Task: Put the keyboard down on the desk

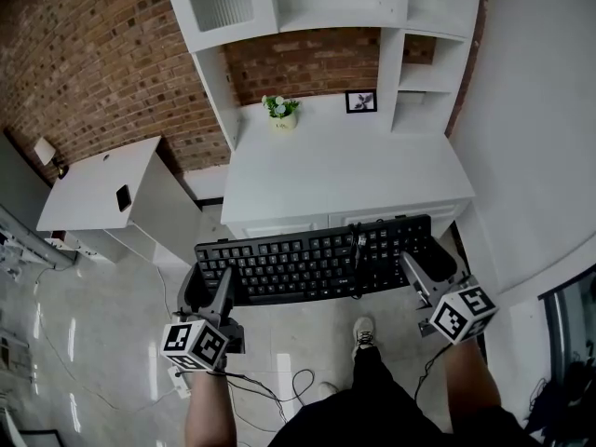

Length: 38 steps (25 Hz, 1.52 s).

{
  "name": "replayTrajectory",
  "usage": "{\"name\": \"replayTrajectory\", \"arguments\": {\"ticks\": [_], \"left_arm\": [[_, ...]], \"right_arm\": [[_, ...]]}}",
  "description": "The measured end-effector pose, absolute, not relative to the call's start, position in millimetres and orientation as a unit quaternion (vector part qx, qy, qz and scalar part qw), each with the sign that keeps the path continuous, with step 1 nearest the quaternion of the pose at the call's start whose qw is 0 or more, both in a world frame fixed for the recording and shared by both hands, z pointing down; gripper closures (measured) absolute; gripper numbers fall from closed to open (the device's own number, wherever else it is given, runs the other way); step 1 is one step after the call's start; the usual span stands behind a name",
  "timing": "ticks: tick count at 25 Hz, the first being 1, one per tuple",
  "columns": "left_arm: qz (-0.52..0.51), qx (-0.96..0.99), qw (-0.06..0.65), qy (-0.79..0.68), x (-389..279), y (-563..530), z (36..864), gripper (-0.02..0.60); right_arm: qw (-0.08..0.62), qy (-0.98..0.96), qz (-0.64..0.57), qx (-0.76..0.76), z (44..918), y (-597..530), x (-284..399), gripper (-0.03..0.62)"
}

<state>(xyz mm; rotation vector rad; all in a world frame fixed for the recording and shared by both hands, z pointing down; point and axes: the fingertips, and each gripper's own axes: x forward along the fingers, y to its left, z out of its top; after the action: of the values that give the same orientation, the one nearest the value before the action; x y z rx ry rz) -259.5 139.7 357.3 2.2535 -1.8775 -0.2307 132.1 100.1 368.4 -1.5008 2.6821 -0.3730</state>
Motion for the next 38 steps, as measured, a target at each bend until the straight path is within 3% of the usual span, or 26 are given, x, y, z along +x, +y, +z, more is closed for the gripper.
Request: {"name": "replayTrajectory", "arguments": {"ticks": [28,38], "left_arm": [[-0.056,0.699,0.104,-0.705,-189.6,-132.3,353.0,0.245],[-0.060,0.703,0.090,-0.703,-183.5,-145.2,341.1,0.245]], "right_arm": [[0.017,0.900,-0.150,-0.408,380.1,-239.7,188.0,0.313],[0.029,0.901,-0.142,-0.409,372.1,-251.0,194.7,0.313]]}}
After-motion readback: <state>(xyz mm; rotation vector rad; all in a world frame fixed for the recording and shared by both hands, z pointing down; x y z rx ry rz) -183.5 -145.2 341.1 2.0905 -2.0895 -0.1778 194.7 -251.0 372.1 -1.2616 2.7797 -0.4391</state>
